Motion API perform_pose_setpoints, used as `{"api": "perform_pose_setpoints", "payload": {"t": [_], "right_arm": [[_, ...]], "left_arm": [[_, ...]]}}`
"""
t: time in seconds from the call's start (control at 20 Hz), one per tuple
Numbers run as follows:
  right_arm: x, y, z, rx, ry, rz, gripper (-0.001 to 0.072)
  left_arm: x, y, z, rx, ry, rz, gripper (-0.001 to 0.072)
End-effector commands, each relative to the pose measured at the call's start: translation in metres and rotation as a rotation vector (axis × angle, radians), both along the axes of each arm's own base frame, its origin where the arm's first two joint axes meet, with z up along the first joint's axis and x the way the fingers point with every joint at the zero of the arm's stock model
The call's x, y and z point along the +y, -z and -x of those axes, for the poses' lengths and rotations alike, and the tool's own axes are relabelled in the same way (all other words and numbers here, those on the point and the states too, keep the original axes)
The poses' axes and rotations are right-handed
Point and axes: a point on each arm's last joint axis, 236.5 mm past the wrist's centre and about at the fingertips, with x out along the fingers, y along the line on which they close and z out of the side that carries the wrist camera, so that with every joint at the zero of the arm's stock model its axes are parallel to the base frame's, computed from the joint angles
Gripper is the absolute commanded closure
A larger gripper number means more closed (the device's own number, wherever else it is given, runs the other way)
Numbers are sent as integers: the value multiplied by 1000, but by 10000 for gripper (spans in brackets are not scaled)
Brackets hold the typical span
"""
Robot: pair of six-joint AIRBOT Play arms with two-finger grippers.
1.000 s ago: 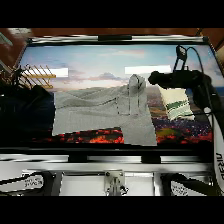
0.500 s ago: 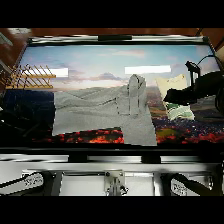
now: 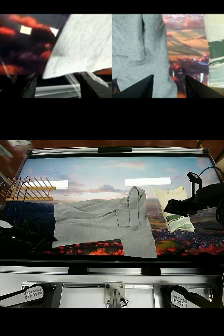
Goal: Fold the shirts.
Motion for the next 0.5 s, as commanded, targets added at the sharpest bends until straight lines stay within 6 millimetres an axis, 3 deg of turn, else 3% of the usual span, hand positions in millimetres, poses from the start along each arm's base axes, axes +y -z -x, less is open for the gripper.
{"api": "perform_pose_setpoints", "payload": {"t": [0.0, 0.15, 0.25, 0.35, 0.45], "right_arm": [[0, 3, -1, 5, 1, -1, 203], [0, 7, 0, 22, 2, -6, 203], [1, 16, 2, 54, 4, -14, 203], [3, 34, 6, 121, -4, -25, 203], [6, 54, 8, 186, -8, -49, 203]], "left_arm": [[-13, 12, -12, -1, -24, -1, 102], [-34, 22, -14, 26, -11, 43, 127], [-39, 25, -15, 44, -25, 48, 520], [-41, 24, -13, 49, -19, 55, 638], [-43, 21, -10, 47, 12, 65, 671]]}}
